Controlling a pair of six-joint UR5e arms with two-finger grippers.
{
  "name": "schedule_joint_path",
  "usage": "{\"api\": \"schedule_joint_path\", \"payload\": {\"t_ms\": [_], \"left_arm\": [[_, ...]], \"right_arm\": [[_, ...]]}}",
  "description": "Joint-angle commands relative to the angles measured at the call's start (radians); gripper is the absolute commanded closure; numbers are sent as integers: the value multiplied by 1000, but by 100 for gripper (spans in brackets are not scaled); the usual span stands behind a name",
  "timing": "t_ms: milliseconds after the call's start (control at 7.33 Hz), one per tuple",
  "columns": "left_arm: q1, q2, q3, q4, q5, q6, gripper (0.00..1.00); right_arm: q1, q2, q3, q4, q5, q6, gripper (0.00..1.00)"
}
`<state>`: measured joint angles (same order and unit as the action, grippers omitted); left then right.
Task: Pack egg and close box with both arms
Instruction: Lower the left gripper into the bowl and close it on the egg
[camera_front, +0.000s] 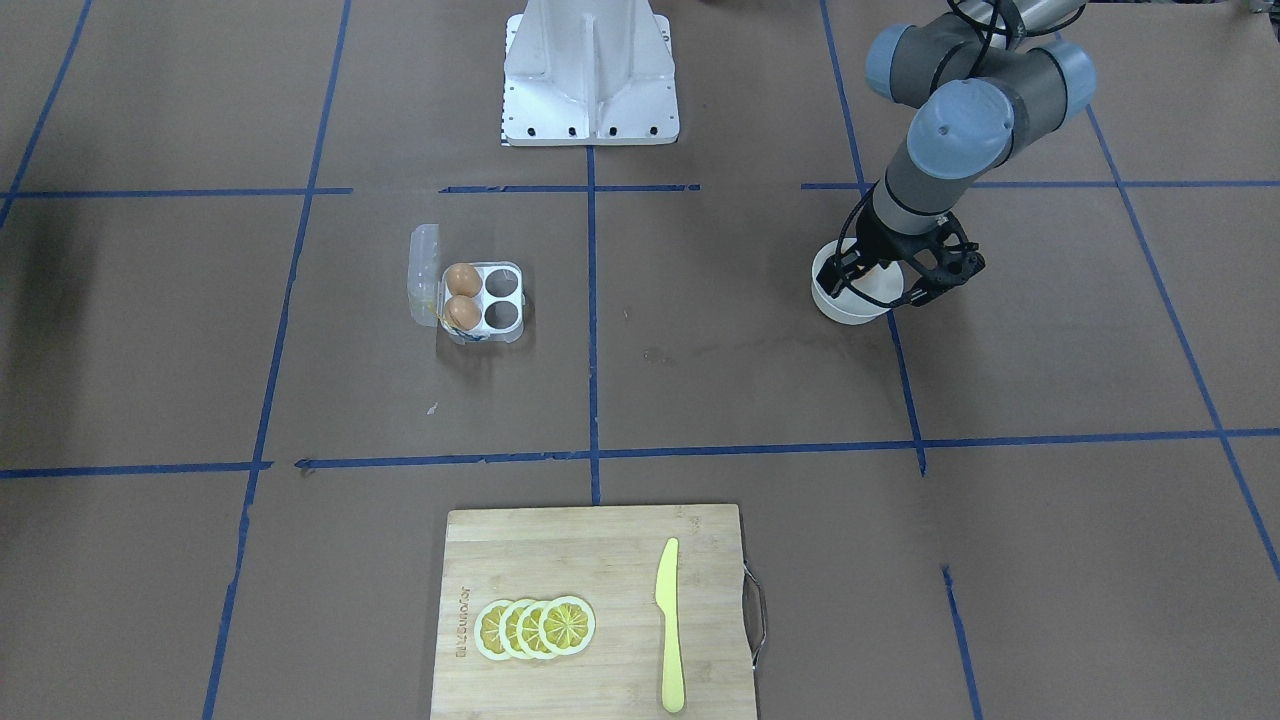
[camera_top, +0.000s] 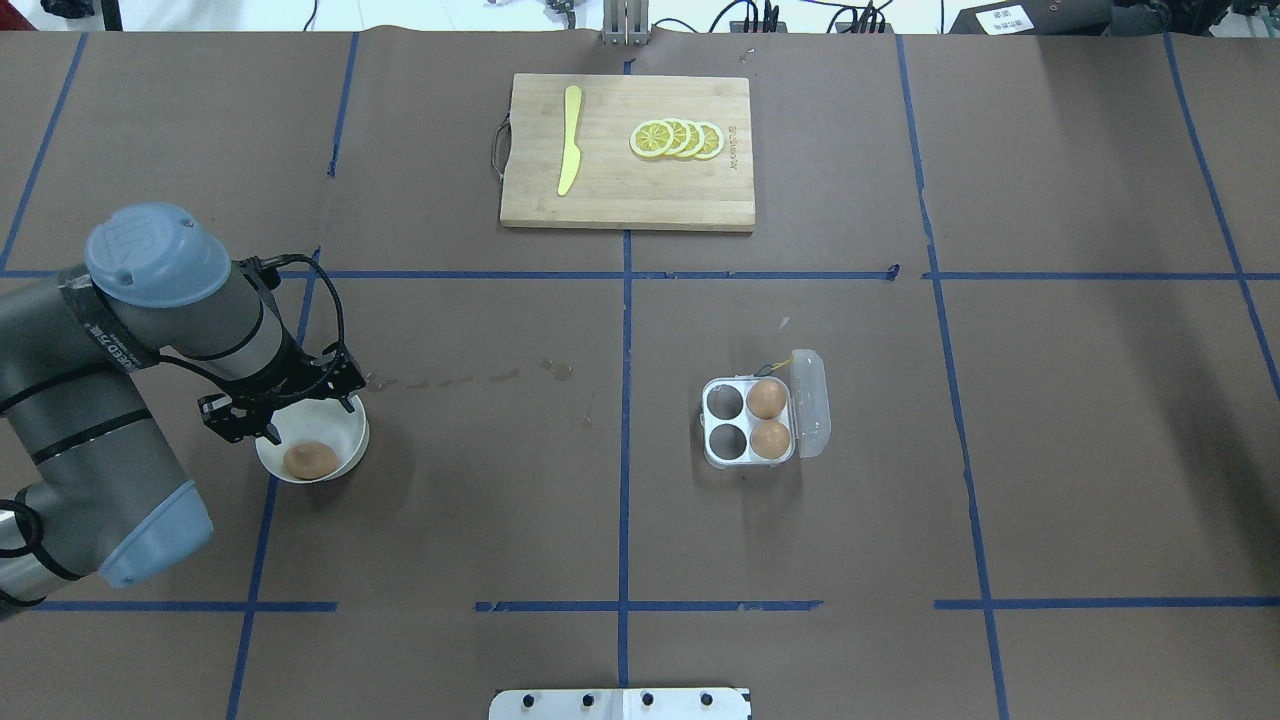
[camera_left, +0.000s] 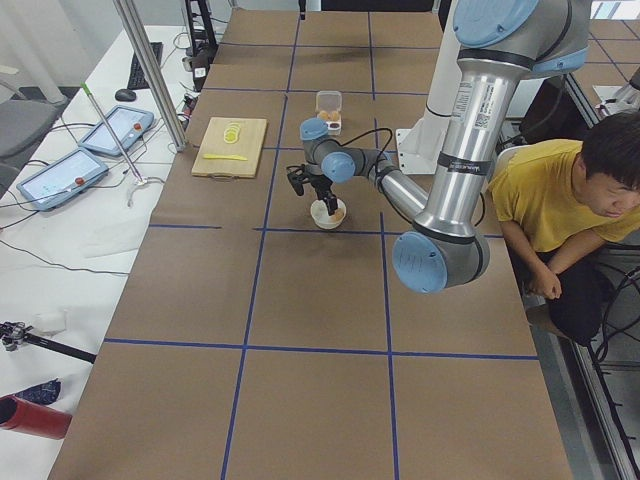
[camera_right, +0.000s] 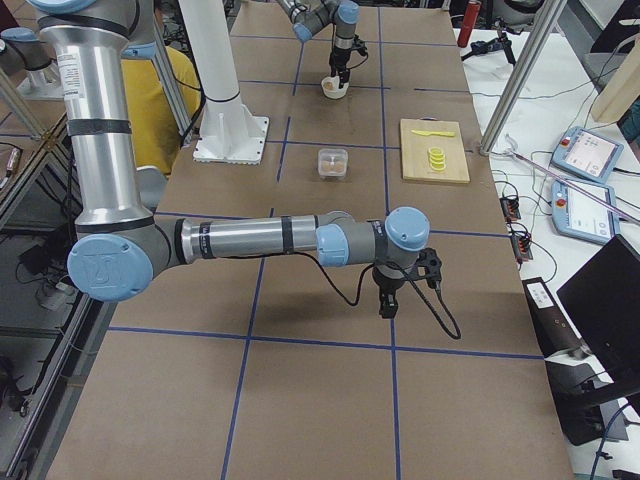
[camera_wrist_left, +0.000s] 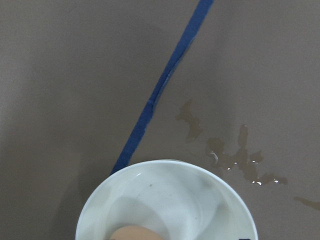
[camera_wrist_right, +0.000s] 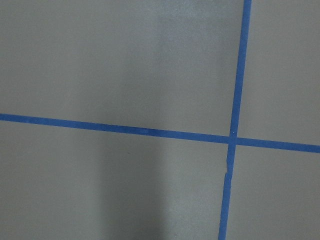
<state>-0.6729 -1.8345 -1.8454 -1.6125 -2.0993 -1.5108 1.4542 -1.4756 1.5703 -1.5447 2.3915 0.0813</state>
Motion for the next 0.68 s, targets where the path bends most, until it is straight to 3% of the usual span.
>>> {"api": "schedule_joint_path", "payload": {"t_ms": [0, 545], "left_arm": [[1, 0, 5, 11, -1, -3, 17], [4, 0, 14, 13, -1, -8, 17]], "right_arm": [[0, 0, -4, 0, 0, 0, 0], [0, 0, -6, 0, 0, 0, 0]]}}
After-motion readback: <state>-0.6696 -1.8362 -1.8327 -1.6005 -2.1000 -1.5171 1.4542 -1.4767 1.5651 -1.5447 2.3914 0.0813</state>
